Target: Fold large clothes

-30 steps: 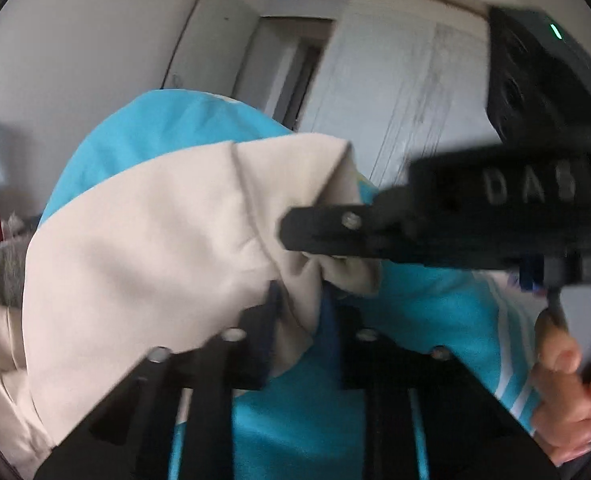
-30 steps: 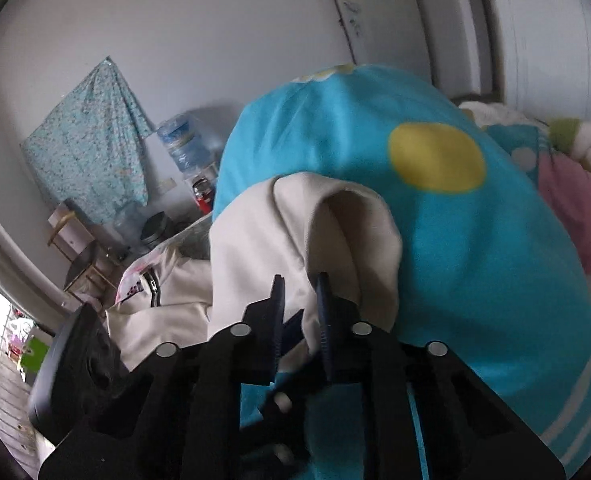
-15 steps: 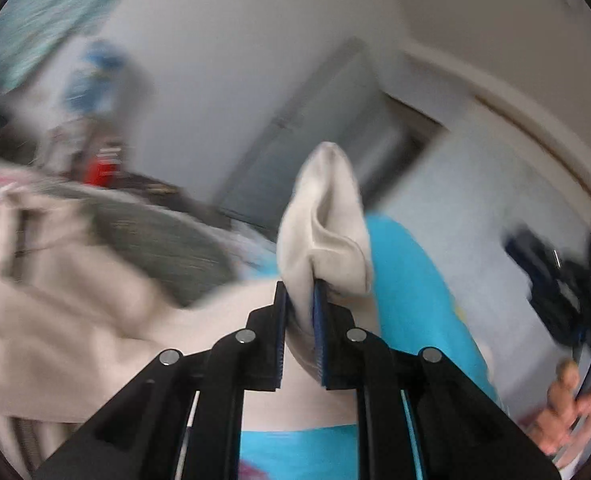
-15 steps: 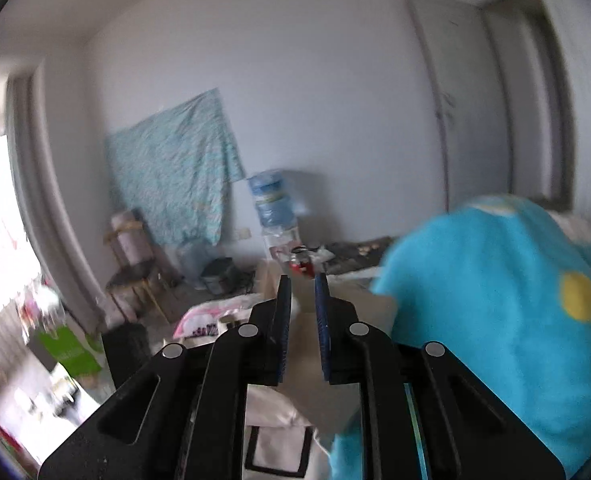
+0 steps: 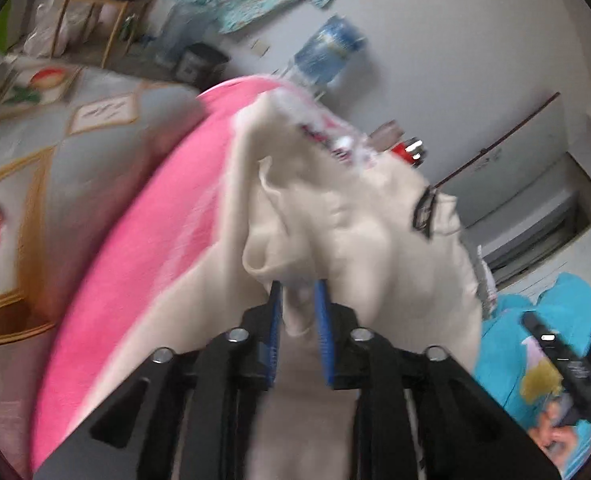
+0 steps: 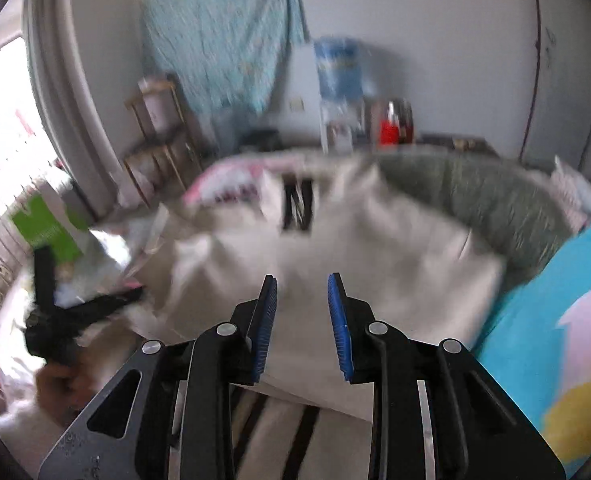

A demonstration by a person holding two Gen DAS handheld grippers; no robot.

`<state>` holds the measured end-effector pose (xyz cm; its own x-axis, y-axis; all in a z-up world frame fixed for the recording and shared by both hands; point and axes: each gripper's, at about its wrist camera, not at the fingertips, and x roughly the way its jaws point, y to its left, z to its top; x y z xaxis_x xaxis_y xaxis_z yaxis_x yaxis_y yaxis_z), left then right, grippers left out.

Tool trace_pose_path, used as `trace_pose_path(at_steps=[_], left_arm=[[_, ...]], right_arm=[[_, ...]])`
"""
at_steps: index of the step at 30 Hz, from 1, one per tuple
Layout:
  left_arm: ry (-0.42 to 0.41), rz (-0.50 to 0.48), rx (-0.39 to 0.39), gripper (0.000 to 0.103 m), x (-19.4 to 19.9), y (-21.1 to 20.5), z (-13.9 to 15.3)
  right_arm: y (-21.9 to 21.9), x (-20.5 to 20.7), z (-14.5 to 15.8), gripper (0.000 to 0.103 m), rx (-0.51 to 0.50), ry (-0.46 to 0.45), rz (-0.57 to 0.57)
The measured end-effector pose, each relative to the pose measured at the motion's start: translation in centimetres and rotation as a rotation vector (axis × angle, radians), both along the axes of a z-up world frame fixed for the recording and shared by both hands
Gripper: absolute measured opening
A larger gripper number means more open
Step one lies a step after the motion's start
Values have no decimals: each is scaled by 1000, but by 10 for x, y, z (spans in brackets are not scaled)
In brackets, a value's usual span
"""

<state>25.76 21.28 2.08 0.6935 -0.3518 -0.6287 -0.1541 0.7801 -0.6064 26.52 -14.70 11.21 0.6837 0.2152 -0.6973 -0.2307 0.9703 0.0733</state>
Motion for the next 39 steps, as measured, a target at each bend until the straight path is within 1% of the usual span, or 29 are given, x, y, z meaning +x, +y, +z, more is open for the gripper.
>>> trace_pose_path(at_steps=[1,3,5,7,11,12,13,14,16,18,19,20,22,24,25,26,27,28,29,30,31,32,33,34,35,36,37,38,39], left_arm=[[5,-6,-17,36,-9,7,0],[-22,-1,-51,43,-16,23,5],[-56,5,11,45,-20,22,21],[-72,-16,49,45,-8,17,35],[-10,-27,169,45,26,2,39],[9,-34,175,44,34,1,35],[33,-30,196,15,39,-2,31],[60,12,256,5,37,-4,31],[28,35,279,5,24,-5,45],[-35,61,351,5,3,-10,69],[-41,85,377,5,-4,-9,76],[-17,116,381,5,-8,-4,78],[56,145,324,5,-5,9,67],[113,120,377,5,8,9,47],[135,112,410,5,14,6,35],[142,105,438,7,18,3,26],[155,94,513,9,22,-3,16],[160,96,564,16,22,-6,12],[168,116,587,26,20,-7,13],[177,172,605,31,13,-6,20],[158,219,621,33,6,-8,30],[82,255,658,32,-5,-16,47],[3,260,709,29,-14,-29,59],[-90,217,756,27,-19,-48,69],[-156,114,751,24,-19,-68,74],[-176,23,715,19,-14,-81,72],[-181,-74,653,7,-7,-95,67],[-168,-161,575,0,2,-105,58],[-133,-241,468,0,12,-113,44]], right_arm=[[-2,2,-12,27,-27,4,-8],[-8,5,-29,27,-38,8,-19],[-16,4,-39,27,-21,3,-39],[-32,2,-48,27,-8,-10,-82],[-55,-1,-67,27,-6,-21,-123],[-60,0,-74,27,-10,-12,-125],[-64,2,-81,27,-14,5,-124],[-67,2,-86,27,-19,21,-120],[-69,-4,-85,26,-25,16,-100],[-68,-12,-79,26,-41,-18,-69],[-65,-13,-77,26,-70,-32,-59],[-64,-9,-79,25,-90,-13,-51],[-66,1,-87,21,-81,46,-54],[-68,11,-96,18,-95,108,-70],[-69,12,-98,11,-113,109,-91],[-70,12,-98,10,-118,112,-92],[-70,12,-99,10,-130,120,-91],[-69,11,-100,10,-141,127,-94],[-67,9,-98,10,-158,130,-97],[-63,5,-94,10,-204,124,-102],[-57,0,-88,10,-244,95,-103],[-52,-8,-80,16,-247,54,-82],[-46,-18,-71,17,-203,6,-25],[-39,-24,-66,17,-167,-14,29],[-34,-25,-65,17,-162,-15,51],[-25,-21,-69,17,-156,5,71],[-22,-17,-73,17,-138,28,76],[-22,-10,-83,17,-87,73,80],[-24,-6,-89,17,-61,101,77]])
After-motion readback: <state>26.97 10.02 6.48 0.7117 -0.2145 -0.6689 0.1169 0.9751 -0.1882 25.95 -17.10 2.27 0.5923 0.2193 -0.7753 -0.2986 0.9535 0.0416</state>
